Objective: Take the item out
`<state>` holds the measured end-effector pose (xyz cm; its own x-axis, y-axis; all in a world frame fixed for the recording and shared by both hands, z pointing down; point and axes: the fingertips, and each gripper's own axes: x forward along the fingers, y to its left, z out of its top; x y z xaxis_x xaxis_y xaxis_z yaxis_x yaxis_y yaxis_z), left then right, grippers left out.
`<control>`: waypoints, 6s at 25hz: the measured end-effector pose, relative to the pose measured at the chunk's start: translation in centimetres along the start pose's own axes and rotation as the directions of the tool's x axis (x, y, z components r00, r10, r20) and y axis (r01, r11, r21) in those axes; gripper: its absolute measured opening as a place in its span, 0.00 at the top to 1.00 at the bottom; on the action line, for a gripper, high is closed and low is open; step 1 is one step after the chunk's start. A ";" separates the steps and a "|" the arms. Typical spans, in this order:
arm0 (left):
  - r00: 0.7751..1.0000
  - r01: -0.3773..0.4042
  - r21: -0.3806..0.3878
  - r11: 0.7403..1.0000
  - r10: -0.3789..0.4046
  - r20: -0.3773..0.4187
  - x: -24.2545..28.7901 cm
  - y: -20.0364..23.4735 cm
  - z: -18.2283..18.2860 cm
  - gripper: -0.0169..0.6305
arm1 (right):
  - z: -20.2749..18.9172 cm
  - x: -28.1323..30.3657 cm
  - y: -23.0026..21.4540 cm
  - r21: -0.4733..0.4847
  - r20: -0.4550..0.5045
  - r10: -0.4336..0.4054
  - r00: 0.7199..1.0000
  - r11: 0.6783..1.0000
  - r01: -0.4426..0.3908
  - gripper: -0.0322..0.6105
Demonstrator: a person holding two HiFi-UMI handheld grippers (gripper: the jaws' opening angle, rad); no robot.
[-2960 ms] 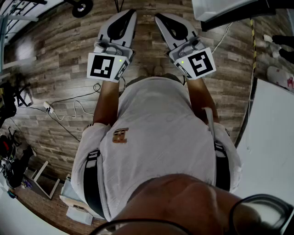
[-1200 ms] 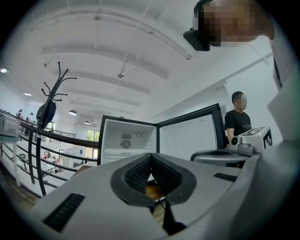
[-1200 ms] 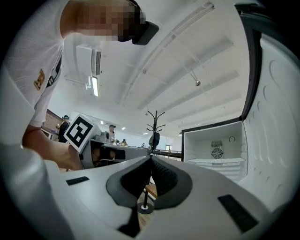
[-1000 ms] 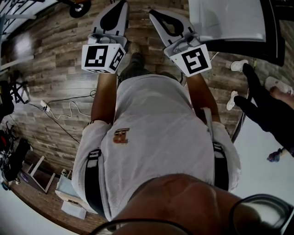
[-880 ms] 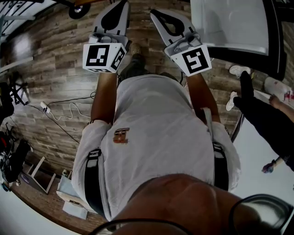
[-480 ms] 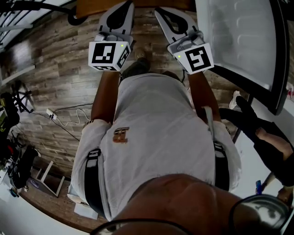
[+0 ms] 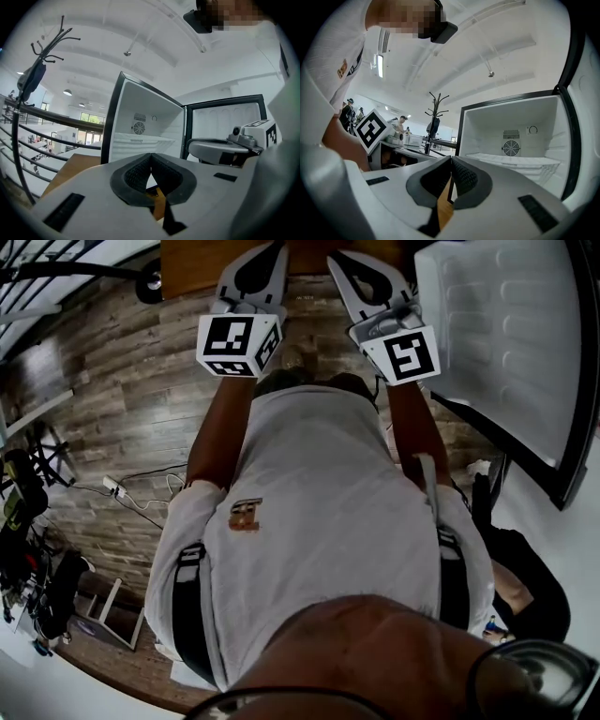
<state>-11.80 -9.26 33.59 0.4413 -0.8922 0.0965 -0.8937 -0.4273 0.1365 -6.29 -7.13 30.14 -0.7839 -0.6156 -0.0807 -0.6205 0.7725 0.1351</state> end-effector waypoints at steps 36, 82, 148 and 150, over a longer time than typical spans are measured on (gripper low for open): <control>0.960 -0.279 -0.818 0.503 0.158 -0.230 11.2 7.2 -11.3 0.76 | -3.4 3.9 -8.2 -0.013 -0.028 -0.001 1.000 1.000 0.001 0.90; 0.855 -0.487 -0.873 0.017 0.212 -0.472 17.7 9.3 -20.7 0.60 | -7.1 2.4 -11.9 0.048 -0.067 -0.035 0.997 0.998 0.039 0.90; 0.976 -0.214 -0.960 0.183 0.092 -0.200 11.9 5.2 -13.9 0.93 | -7.5 -0.2 -8.7 0.090 -0.161 -0.046 0.986 0.994 0.061 0.90; 0.977 -0.205 -0.960 0.190 0.090 -0.191 11.4 5.0 -13.1 0.93 | -7.1 -0.2 -8.7 0.099 -0.145 -0.047 0.988 0.993 0.061 0.90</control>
<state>-10.17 -19.67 48.26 0.3659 -0.8827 0.2948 -0.1832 0.2423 0.9528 -0.62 -14.85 35.95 -0.7428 -0.6671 0.0568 -0.6665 0.7448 0.0312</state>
